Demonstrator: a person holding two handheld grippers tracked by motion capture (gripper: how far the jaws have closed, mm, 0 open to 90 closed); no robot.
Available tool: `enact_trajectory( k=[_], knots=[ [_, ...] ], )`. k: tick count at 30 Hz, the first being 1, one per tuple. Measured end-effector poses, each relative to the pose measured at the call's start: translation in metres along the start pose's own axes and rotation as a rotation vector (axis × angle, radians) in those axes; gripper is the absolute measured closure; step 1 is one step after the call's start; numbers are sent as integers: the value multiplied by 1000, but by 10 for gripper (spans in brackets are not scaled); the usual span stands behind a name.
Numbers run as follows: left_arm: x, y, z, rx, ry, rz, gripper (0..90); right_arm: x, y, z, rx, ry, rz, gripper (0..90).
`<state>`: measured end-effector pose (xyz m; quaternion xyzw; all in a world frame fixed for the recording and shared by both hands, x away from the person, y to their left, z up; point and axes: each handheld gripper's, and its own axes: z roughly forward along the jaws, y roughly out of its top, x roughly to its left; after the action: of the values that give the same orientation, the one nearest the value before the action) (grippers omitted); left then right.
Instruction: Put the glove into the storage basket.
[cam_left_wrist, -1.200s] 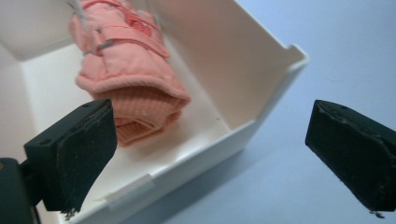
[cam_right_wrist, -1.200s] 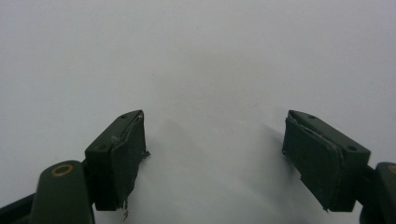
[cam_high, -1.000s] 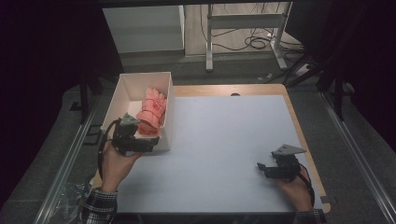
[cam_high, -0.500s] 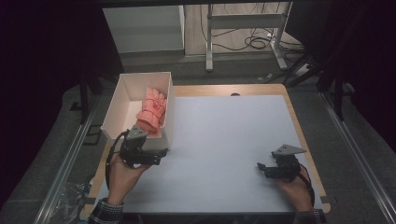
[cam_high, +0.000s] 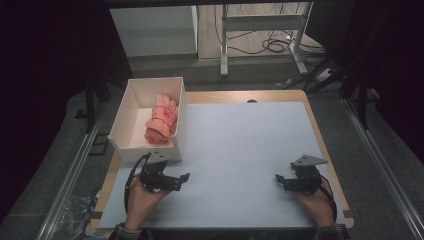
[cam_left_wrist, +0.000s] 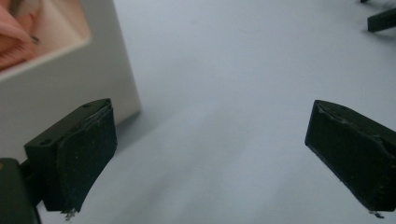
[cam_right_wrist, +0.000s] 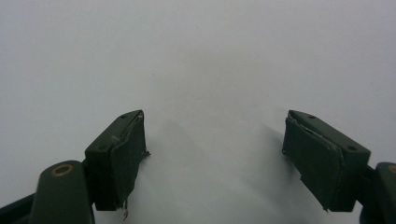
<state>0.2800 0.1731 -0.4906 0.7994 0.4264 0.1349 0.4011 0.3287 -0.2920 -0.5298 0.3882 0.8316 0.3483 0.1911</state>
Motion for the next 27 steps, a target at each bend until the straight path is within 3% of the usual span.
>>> enact_trajectory(
  k=[8,14,20,22,27],
  knots=[
    [-3,-20,22,23,-18,-16,27,0,0,0,0,0,-1,219],
    [-6,-36,41,57,-6,-16,26,0,0,0,-1,0,0,219],
    [-12,-40,48,91,41,24,18,0,0,0,-1,0,-1,219],
    [-15,-40,50,108,59,55,7,0,0,0,-1,0,-1,219],
    [-15,-40,51,108,58,53,0,0,0,0,-1,0,1,219]
  ],
)
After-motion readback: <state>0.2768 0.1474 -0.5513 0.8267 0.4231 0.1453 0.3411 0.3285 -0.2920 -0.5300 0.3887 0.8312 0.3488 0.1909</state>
